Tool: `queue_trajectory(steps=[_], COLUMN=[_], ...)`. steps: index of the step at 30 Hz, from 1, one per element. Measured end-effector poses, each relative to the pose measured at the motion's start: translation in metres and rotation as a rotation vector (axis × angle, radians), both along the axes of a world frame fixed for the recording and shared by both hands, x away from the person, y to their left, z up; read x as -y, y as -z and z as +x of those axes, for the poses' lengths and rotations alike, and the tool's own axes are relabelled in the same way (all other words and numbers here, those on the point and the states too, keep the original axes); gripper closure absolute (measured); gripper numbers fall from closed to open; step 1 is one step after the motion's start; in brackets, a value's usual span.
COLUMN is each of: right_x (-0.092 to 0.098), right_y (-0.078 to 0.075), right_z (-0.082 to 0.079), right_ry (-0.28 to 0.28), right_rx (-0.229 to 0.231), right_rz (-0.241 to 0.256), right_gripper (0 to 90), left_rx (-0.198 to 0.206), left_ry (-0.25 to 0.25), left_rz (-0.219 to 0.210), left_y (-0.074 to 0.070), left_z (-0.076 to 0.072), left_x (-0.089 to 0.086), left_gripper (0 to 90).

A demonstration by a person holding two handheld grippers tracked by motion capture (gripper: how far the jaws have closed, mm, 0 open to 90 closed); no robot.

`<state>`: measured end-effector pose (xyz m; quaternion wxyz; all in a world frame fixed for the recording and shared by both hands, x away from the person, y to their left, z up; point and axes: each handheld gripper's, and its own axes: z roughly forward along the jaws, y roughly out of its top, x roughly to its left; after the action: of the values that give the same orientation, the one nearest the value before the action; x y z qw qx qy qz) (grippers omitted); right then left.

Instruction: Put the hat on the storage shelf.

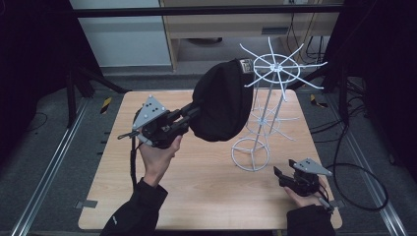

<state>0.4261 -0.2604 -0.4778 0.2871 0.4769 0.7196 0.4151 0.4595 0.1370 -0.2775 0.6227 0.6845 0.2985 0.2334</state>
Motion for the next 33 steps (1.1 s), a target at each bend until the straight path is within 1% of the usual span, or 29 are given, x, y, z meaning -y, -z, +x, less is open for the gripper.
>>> queue_trajectory(steps=[1, 2, 4, 7, 8, 11, 12, 14, 16, 19, 22, 24, 26, 28, 29, 30, 33], right_x=[0.0, 0.0, 0.0, 0.0, 0.0, 0.0, -0.001, -0.001, 0.0, 0.0, -0.001, 0.0, -0.001, -0.001, -0.001, -0.001, -0.001], right_y=[0.0, 0.0, 0.0, 0.0, 0.001, 0.001, 0.001, 0.001, 0.001, 0.001, 0.001, 0.001, 0.001, 0.001, 0.001, 0.001, 0.002], right_z=[0.0, 0.0, 0.0, 0.0, 0.0, 0.0, 0.0, 0.0, 0.0, 0.0, 0.0, 0.0, 0.0, 0.0, 0.0, 0.0, 0.0], right_ry=[0.0, -0.001, -0.001, -0.002, -0.003, -0.004, -0.005, -0.005, -0.005, -0.005, -0.004, -0.005, -0.003, -0.003, -0.002, -0.003, -0.001], right_rx=[-0.001, -0.001, -0.005, -0.005, -0.004, -0.003, -0.006, -0.005, -0.002, -0.003, -0.006, -0.002, -0.005, -0.005, -0.007, -0.005, -0.009], right_rz=[0.001, 0.0, 0.003, 0.003, 0.0, -0.003, 0.0, 0.0, -0.004, -0.004, -0.001, -0.008, -0.004, -0.004, -0.004, -0.004, -0.003], right_gripper=[36.1, 36.0, 36.0, 35.9, 35.7, 35.6, 35.6, 35.5, 35.5, 35.3, 35.2, 34.9, 34.8, 34.4, 34.2, 34.2, 33.6], left_rx=[0.0, -0.006, -0.014, -0.02, -0.027, -0.034, -0.033, -0.033, -0.039, -0.044, -0.042, -0.034, -0.041, -0.049, -0.049, -0.057, -0.067], left_ry=[0.0, -0.002, -0.003, 0.0, -0.003, 0.0, 0.001, -0.001, -0.002, 0.002, -0.011, -0.02, -0.03, -0.032, -0.032, -0.044, -0.067], left_rz=[0.0, 0.015, 0.028, 0.04, 0.065, 0.09, 0.092, 0.1, 0.101, 0.092, 0.084, 0.089, 0.088, 0.091, 0.091, 0.099, 0.122], left_y=[0.0, 0.004, 0.008, 0.01, 0.013, 0.017, 0.017, 0.02, 0.022, 0.025, 0.028, 0.03, 0.033, 0.038, 0.038, 0.046, 0.058], left_z=[0.0, 0.002, 0.004, 0.005, 0.007, 0.01, 0.01, 0.01, 0.01, 0.007, 0.003, -0.001, -0.005, -0.009, -0.009, -0.013, -0.018], left_x=[0.0, 0.004, 0.008, 0.01, 0.014, 0.02, 0.021, 0.023, 0.021, 0.015, 0.006, -0.002, -0.011, -0.02, -0.02, -0.031, -0.045], left_gripper=[76.2, 76.0, 75.8, 75.5, 74.9, 73.6, 72.9, 70.2, 63.7, 56.5, 48.2, 42.8, 37.1, 34.2, 33.3, 31.7, 29.7])
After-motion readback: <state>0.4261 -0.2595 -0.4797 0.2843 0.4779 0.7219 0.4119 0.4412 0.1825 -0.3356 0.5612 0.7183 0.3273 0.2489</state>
